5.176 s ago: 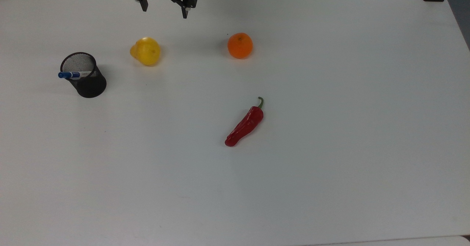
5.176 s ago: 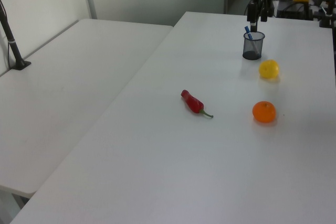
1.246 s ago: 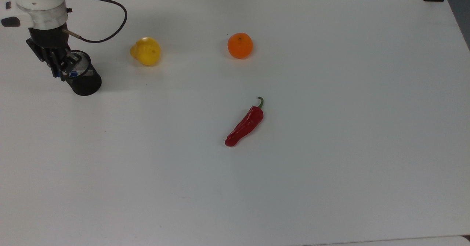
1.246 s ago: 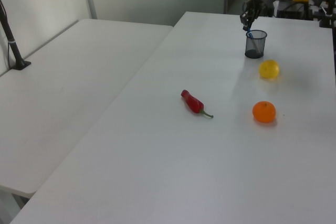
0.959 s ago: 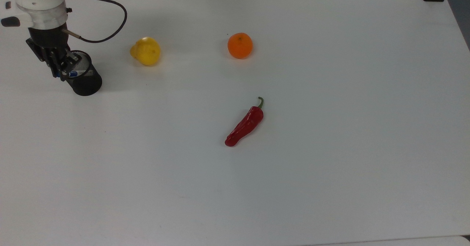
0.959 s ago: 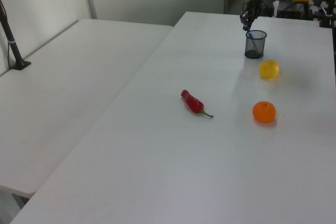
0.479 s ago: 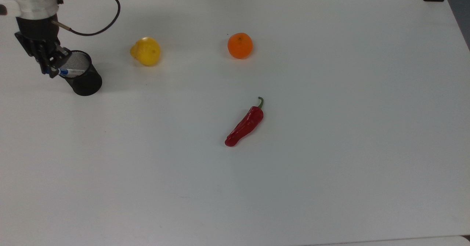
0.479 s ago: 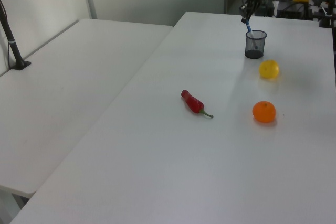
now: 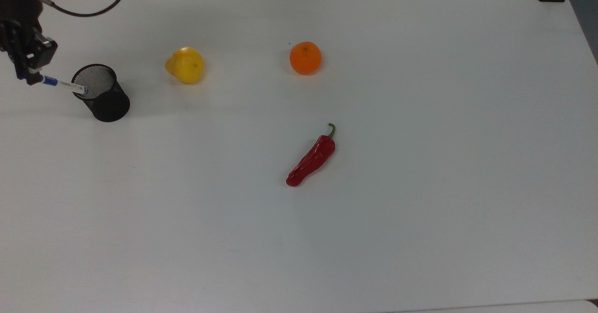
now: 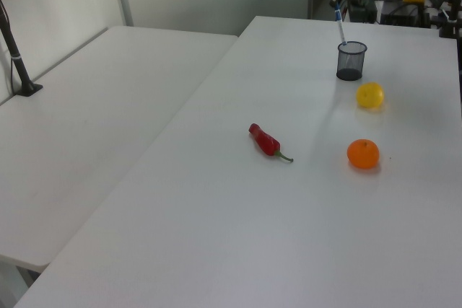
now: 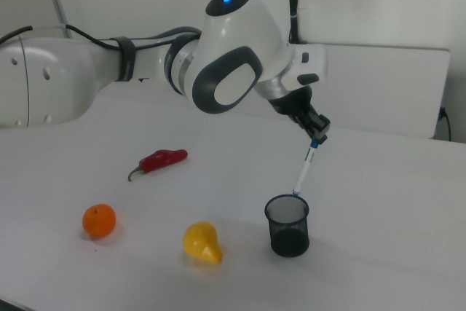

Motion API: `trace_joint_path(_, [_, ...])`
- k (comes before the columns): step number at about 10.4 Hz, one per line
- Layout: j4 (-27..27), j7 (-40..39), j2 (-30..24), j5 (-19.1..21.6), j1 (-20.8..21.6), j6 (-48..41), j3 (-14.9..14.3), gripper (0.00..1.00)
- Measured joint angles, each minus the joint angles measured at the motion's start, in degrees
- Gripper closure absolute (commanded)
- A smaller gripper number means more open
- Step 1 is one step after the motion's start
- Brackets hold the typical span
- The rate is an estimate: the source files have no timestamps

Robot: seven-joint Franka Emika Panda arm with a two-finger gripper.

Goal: Take marker pen
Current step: 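Lift the marker up out of the pen cup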

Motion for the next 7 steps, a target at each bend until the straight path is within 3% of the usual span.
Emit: trace_joint_path(7, [5.43,2.87,-0.54,2.33,0.01,-2.84,-0.28,0.84])
